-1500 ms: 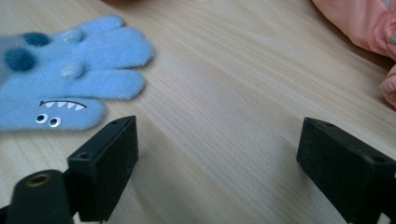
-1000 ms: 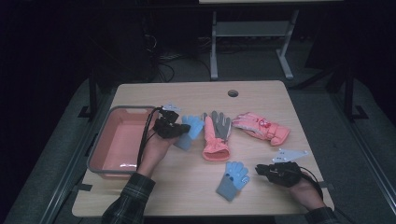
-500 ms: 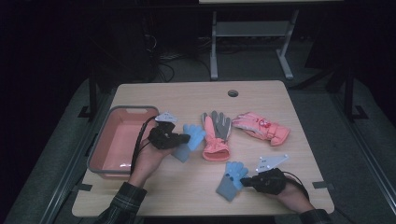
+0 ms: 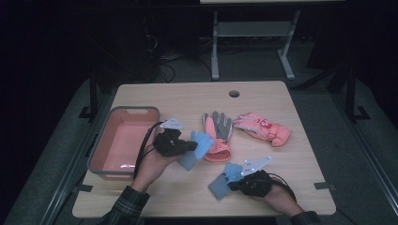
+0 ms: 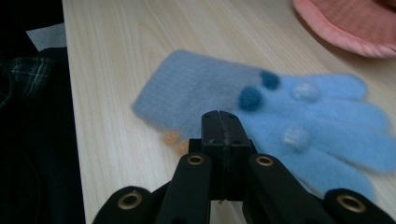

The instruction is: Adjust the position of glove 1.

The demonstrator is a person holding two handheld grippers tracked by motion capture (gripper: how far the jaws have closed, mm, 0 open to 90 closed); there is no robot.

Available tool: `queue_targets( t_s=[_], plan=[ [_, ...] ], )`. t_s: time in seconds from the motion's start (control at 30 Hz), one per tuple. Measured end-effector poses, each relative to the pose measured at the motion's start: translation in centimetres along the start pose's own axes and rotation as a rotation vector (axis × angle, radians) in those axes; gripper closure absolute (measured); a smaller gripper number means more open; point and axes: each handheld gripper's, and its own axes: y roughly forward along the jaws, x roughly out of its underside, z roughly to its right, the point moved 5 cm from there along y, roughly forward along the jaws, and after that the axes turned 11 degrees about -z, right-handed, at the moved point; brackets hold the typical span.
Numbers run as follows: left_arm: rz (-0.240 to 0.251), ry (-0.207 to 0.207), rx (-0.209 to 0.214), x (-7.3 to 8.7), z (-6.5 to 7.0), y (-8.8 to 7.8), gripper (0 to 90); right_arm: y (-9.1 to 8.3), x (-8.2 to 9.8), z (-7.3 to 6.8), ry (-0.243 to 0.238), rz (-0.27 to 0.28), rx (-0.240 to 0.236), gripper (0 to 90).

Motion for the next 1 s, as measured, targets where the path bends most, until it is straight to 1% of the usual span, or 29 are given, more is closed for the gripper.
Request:
queue_targets(
  t_s=[0.1,0.13,0.2,0.23,0.33,0.4,0.43,0.47,0.5,0.53,0.57,0.67,0.7,0.73,0.77,0.8,0.83,0.9,0.97,1.0],
  plan=[
    [0.000,0.030,0.020,0.0,0.7,0.0,88.4,0.5,-0.6,-0.4,-0.004,0.003,-0.006,89.9],
    [0.002,0.034,0.024,0.0,0.8,0.0,88.4,0.7,-0.8,-0.4,-0.006,0.004,-0.009,89.9],
    [-0.006,0.052,0.034,0.0,1.2,0.1,88.4,1.0,-1.1,-0.6,-0.007,0.006,-0.015,89.9],
    [-0.007,0.052,0.035,0.0,1.3,0.1,88.4,1.2,-1.4,-0.6,-0.013,0.006,-0.015,89.9],
    [-0.013,0.074,0.046,0.0,1.8,0.2,88.3,1.6,-1.9,-0.9,-0.019,0.006,-0.024,89.8],
    [-0.018,0.096,0.054,0.0,2.2,0.4,88.3,1.4,-2.0,-0.8,-0.025,0.011,-0.019,89.3],
    [-0.022,0.099,0.061,0.0,2.4,0.5,88.4,1.0,-1.9,-0.7,-0.023,0.019,-0.014,88.1],
    [-0.025,0.114,0.063,0.0,2.5,0.7,88.3,0.6,-1.7,-0.4,-0.011,0.031,-0.008,86.4],
    [-0.031,0.127,0.066,0.0,2.6,0.8,88.3,0.1,-1.5,0.0,0.000,0.044,0.004,84.7],
    [-0.035,0.132,0.079,0.0,2.9,1.0,88.3,-0.4,-1.3,0.4,0.018,0.056,0.021,83.7],
    [-0.037,0.146,0.084,0.0,3.0,1.2,88.3,-1.0,-0.9,1.0,0.038,0.068,0.039,82.3],
    [-0.050,0.173,0.103,0.0,3.3,1.8,88.3,-2.3,0.0,2.5,0.087,0.092,0.087,75.3],
    [-0.056,0.187,0.112,0.1,3.6,2.1,88.3,-2.7,0.3,3.1,0.105,0.099,0.107,71.4],
    [-0.061,0.197,0.119,0.1,3.7,2.3,88.3,-3.3,0.8,4.0,0.130,0.111,0.143,66.5],
    [-0.061,0.200,0.124,0.1,3.8,2.4,88.3,-3.6,1.2,4.6,0.149,0.115,0.162,62.6],
    [-0.066,0.213,0.137,0.1,4.1,2.7,88.4,-3.8,1.3,4.8,0.162,0.116,0.177,58.6],
    [-0.068,0.222,0.145,0.1,4.3,3.0,88.3,-4.2,1.8,5.6,0.185,0.119,0.218,52.5],
    [-0.085,0.248,0.153,0.2,4.7,3.5,88.3,-4.6,2.4,6.8,0.237,0.122,0.259,45.4],
    [-0.089,0.264,0.164,0.2,5.0,4.0,88.3,-5.0,2.9,7.9,0.261,0.123,0.316,37.5],
    [-0.097,0.276,0.166,0.3,5.2,4.3,88.3,-5.0,3.1,8.2,0.270,0.120,0.327,35.0]
  ],
)
